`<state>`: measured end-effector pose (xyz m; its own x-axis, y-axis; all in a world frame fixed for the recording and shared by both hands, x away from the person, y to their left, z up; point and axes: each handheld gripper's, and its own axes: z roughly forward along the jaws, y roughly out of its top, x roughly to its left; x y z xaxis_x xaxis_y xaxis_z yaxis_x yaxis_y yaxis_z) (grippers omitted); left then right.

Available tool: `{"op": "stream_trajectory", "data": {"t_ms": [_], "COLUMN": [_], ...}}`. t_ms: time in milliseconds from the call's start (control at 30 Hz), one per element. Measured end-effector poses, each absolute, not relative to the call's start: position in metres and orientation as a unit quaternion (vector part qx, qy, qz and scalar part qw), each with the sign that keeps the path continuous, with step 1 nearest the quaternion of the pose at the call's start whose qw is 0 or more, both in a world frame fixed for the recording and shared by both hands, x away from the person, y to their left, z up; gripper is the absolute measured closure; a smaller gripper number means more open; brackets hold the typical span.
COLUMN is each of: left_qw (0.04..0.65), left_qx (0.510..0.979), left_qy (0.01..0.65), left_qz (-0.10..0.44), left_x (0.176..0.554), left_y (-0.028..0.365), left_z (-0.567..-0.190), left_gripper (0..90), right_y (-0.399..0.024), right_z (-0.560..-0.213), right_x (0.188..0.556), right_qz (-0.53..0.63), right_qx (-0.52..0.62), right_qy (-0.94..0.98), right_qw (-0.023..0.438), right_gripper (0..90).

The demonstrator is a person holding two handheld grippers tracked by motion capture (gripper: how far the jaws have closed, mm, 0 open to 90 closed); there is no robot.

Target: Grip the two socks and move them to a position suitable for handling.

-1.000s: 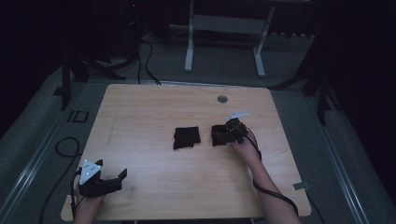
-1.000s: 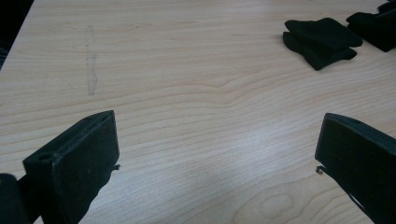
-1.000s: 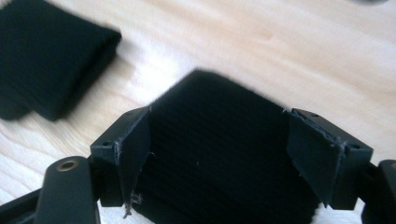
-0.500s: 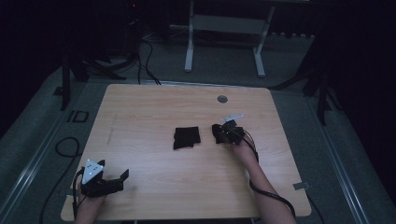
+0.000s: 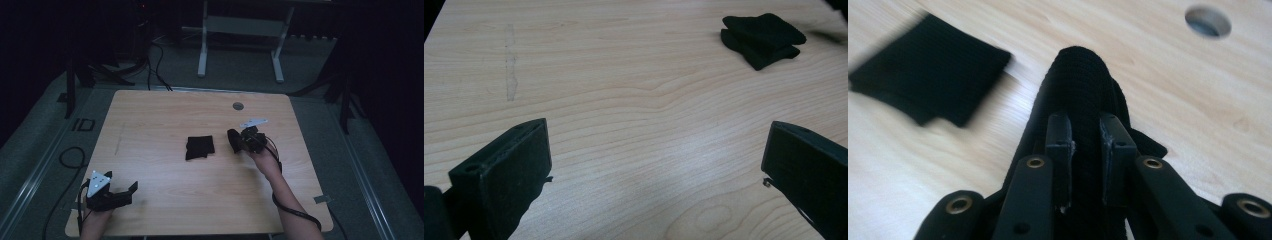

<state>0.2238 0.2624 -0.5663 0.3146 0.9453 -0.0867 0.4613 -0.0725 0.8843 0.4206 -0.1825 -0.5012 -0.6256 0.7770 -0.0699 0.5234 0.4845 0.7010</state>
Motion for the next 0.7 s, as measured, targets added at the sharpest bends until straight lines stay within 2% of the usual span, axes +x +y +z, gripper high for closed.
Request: {"op": "stream_trajectory", "data": {"t_ms": [167, 333, 600, 700], "left_qw": [0.443, 0.444, 0.444, 0.446], "left_qx": [0.678, 0.678, 0.68, 0.679], "left_qy": [0.518, 0.518, 0.516, 0.515], "left_qz": [0.274, 0.274, 0.274, 0.273], "left_x": [0.223, 0.223, 0.223, 0.223], "left_y": [0.263, 0.263, 0.261, 0.261], "left_z": [-0.566, -0.566, -0.565, -0.565], "left_gripper": [0.0, 0.0, 0.0, 0.0], "right_y": [-0.181, -0.176, -0.168, -0.169], "right_z": [-0.478, -0.457, -0.482, -0.495], "right_x": [0.397, 0.348, 0.291, 0.277], "right_qz": [0.366, 0.407, 0.4, 0.393], "right_qx": [0.367, 0.322, 0.293, 0.291], "right_qy": [0.833, 0.833, 0.854, 0.858], "right_qw": [0.194, 0.191, 0.157, 0.159], "right_gripper": [77.9, 77.9, 77.7, 77.6]}}
